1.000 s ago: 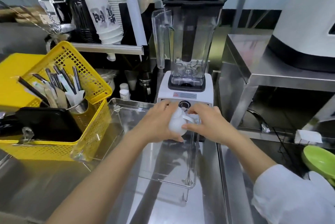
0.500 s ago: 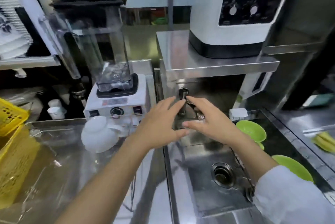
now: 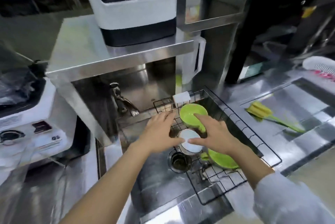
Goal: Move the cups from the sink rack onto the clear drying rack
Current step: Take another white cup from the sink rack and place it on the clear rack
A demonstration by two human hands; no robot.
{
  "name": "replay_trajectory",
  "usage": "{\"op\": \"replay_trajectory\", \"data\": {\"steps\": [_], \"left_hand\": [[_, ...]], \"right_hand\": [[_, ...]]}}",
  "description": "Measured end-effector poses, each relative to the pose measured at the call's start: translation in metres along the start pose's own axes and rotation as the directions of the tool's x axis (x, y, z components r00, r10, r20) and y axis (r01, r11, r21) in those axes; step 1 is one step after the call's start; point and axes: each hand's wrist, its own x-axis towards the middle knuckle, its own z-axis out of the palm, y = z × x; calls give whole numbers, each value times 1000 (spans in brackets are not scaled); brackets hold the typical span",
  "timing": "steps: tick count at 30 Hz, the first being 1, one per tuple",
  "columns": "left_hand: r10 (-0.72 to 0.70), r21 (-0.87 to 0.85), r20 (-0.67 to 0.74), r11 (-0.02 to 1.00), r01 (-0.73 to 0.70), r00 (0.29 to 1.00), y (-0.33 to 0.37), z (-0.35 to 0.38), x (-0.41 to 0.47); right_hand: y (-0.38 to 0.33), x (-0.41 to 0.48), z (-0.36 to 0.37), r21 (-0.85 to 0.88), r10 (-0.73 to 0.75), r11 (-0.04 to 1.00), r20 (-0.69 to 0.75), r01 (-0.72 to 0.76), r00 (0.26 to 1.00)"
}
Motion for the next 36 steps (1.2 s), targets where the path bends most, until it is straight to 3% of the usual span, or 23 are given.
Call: {"op": "replay_trajectory", "data": {"steps": [9, 17, 20, 24, 29, 36], "left_hand": [[-102, 154, 169, 985, 76, 980, 16, 62, 33], [-133, 161, 141, 981, 109, 981, 21, 79, 47], [-136, 59, 74, 990, 132, 988, 13, 83, 47], [-132, -223, -27, 967, 122, 991, 10, 69, 46], [-118, -666, -77, 745, 37, 990, 11, 20, 27], [-255, -910, -222, 402, -106, 941, -1, -32, -14]], "right_hand": [[41, 17, 43, -173, -28, 983, 151, 55, 988], [39, 31, 68, -251, 32, 968, 139, 4, 990], [40, 32, 66, -140, 1, 990, 88, 11, 996], [34, 27, 38, 291, -41, 956, 2, 38, 999], [10, 14, 4, 530, -58, 845, -43, 72, 997], [-54, 11, -21, 602, -167, 756, -205, 259, 964]]}}
